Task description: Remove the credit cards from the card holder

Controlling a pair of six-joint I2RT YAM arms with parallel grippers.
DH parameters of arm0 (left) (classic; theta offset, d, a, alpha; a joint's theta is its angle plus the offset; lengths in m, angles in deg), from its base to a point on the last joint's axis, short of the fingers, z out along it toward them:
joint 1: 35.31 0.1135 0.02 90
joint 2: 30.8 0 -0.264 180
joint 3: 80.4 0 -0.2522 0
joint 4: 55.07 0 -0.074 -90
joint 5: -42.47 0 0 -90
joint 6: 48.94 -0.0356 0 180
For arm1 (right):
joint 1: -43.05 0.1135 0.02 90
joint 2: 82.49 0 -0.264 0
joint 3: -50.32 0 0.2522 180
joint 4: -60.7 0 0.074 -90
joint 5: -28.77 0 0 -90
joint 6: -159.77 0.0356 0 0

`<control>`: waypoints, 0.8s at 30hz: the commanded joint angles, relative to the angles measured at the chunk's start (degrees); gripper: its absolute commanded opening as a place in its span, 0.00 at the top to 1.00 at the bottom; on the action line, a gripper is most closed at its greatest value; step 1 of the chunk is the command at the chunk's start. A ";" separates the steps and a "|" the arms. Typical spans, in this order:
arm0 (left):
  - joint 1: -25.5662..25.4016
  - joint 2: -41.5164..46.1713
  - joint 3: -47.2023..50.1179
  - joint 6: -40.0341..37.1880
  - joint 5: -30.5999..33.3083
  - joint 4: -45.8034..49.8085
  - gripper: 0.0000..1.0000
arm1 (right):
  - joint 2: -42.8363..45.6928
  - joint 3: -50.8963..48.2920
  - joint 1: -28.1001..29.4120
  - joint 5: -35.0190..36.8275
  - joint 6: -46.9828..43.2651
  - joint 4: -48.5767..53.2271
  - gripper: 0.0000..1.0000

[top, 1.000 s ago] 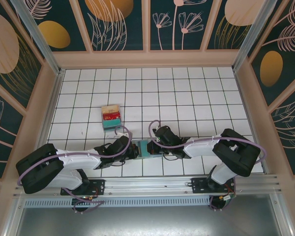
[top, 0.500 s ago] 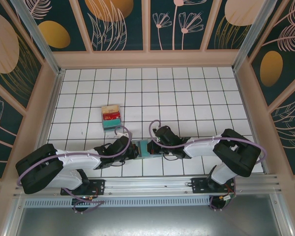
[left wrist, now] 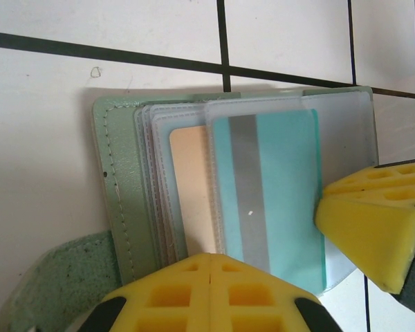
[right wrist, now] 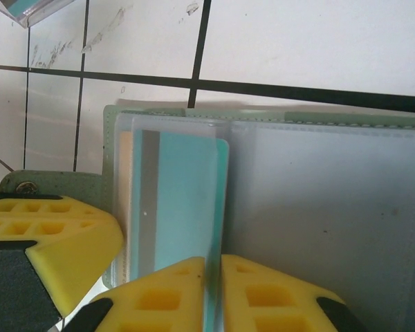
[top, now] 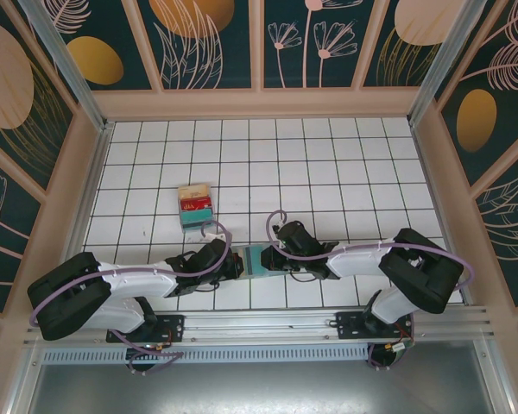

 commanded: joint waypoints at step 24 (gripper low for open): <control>0.40 -0.17 -0.14 0.22 0.26 2.57 1.00 | -1.40 -0.04 -0.27 -2.44 0.02 -1.96 0.87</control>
